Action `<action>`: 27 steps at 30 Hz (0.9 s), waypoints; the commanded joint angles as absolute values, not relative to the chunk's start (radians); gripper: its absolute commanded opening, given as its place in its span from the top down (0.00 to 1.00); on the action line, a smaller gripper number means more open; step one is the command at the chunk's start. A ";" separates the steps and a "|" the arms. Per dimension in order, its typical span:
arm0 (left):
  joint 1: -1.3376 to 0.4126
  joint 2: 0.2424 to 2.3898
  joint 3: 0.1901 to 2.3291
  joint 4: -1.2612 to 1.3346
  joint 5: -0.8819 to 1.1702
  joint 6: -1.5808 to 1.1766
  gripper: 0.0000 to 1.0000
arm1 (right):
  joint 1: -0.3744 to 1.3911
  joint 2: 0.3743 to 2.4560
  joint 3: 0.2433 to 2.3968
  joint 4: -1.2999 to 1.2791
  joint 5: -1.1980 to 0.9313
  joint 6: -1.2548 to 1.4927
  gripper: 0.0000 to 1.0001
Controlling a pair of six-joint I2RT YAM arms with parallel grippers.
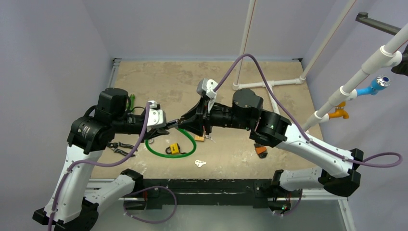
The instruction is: Unlock with the key
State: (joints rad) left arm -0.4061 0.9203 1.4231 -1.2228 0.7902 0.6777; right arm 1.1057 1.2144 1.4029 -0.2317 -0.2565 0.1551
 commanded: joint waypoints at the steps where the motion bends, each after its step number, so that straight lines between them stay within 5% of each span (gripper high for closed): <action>1: -0.402 0.902 1.469 -1.190 0.835 0.689 1.00 | 1.108 1.203 1.448 -0.226 -0.274 0.147 0.71; 4: -0.402 0.900 1.467 -1.187 0.837 0.685 1.00 | 1.107 1.193 1.433 -0.216 -0.269 0.150 0.78; 8: -0.402 0.899 1.464 -1.188 0.835 0.687 1.00 | 1.107 1.167 1.419 -0.228 -0.242 0.142 0.50; 12: -0.402 0.897 1.464 -1.186 0.830 0.683 1.00 | 1.106 1.132 1.407 -0.230 -0.184 0.135 0.47; 14: -0.401 0.899 1.464 -1.180 0.830 0.677 1.00 | 1.106 1.116 1.396 -0.210 -0.146 0.134 0.58; 17: -0.402 0.899 1.466 -1.167 0.827 0.661 1.00 | 1.107 1.092 1.366 -0.169 -0.085 0.135 1.00; 27: -0.408 0.923 1.470 -1.063 0.706 0.414 1.00 | 1.174 1.187 1.393 -0.180 0.352 0.050 1.00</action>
State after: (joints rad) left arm -0.4046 0.9096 1.4235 -1.1652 0.7506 0.5571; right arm 1.1248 1.1358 1.3590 -0.2020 0.1196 0.1181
